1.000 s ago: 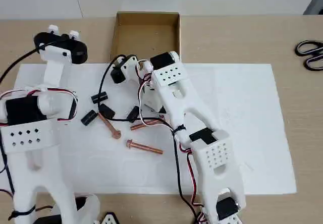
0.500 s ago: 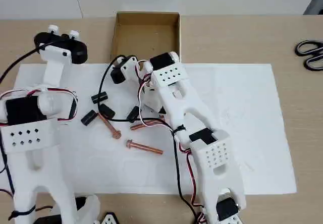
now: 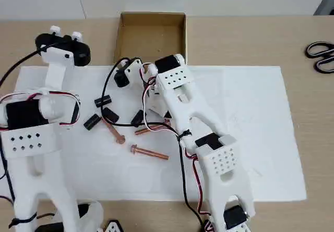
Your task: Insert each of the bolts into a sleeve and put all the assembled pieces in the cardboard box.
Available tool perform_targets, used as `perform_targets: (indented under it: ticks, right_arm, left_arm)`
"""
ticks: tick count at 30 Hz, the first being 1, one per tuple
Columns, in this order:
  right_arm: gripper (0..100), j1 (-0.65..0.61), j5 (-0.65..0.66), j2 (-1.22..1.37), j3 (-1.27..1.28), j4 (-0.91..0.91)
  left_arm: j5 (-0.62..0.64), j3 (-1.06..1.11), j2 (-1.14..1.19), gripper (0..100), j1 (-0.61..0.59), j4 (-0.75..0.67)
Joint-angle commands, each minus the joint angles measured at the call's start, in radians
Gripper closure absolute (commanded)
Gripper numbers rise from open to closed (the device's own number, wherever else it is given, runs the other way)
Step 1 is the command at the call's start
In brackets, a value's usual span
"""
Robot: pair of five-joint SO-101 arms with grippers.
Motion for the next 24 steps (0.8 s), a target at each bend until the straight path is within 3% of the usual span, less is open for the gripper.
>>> perform_targets:
  ticks: [1, 11, 24]
  right_arm:
    - [90.9, 0.022, -0.003, 0.094, 0.018, 0.030]
    - [90.9, 0.042, 0.000, 0.136, 0.014, 0.127]
    - [90.9, 0.047, 0.000, 0.157, 0.018, 0.127]
  left_arm:
    - [-0.003, -0.039, -0.003, 99, 0.003, 0.006]
    - [-0.003, -0.039, -0.003, 99, 0.003, 0.006]
    - [-0.002, -0.038, -0.003, 99, 0.003, 0.006]
